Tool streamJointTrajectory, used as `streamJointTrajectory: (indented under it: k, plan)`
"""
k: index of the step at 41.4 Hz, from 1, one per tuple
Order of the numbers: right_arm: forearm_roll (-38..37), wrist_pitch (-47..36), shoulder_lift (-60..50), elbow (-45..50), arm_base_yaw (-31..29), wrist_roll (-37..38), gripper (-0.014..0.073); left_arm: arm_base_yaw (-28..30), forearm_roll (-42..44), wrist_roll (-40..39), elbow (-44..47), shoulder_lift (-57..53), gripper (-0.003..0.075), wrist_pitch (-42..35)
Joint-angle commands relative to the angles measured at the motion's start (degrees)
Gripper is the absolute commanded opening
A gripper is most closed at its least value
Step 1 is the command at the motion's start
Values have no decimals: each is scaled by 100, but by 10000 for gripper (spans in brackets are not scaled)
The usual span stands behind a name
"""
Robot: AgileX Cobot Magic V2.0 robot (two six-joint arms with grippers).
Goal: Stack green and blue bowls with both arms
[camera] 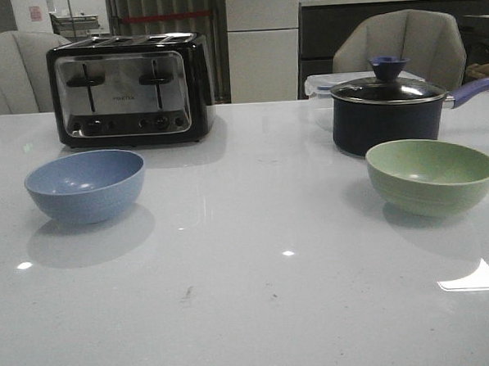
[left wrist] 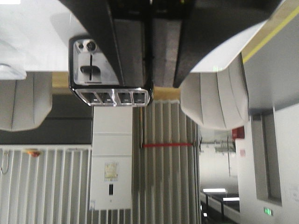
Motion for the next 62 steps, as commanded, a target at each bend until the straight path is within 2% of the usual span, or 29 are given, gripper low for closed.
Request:
streamJointTrajectory:
  k: [1,7,20,34,36,38,42,43,46,48,53,62]
  plan:
    - [-45,150,631,-663,-24,-41,57,-44,-38,-44,-752,573,100,364]
    - [-45,790,1397,-1079,-24,-41,57,-44,-296,-44,-1319,1325,101,1121]
    - [-45,1370,2665,-1079,-24,-41,57,-44,-319,-44,-1132,2366,101,1626]
    - [-45,1580,3756,-1079,-24,-41,66,-44,-212,15,-951,3078,107,1522]
    - [-21,1614,3904,-1079,-24,-41,106,-44,-120,26,-951,3148,137,1522]
    - [-8,1642,4001,-1079,-24,-41,165,-44,-109,68,-951,3202,207,1522]
    - [-8,1608,4191,-1079,-24,-41,366,-44,-119,165,-951,3281,427,1483]
    - [-8,1589,4231,-1079,-24,-41,391,-44,-119,165,-951,3298,489,1469]
    - [-8,1472,4368,-1079,-24,-41,490,-44,-143,165,-951,3360,591,1415]
    - [-8,1343,4450,-1079,-24,-36,514,-44,-255,165,-951,3398,611,1357]
    - [-3,1085,4769,-1145,-45,105,514,-219,-426,165,-951,3472,589,1232]
    - [307,1182,5782,-1884,-505,196,506,-1005,-253,321,-951,3484,538,1134]
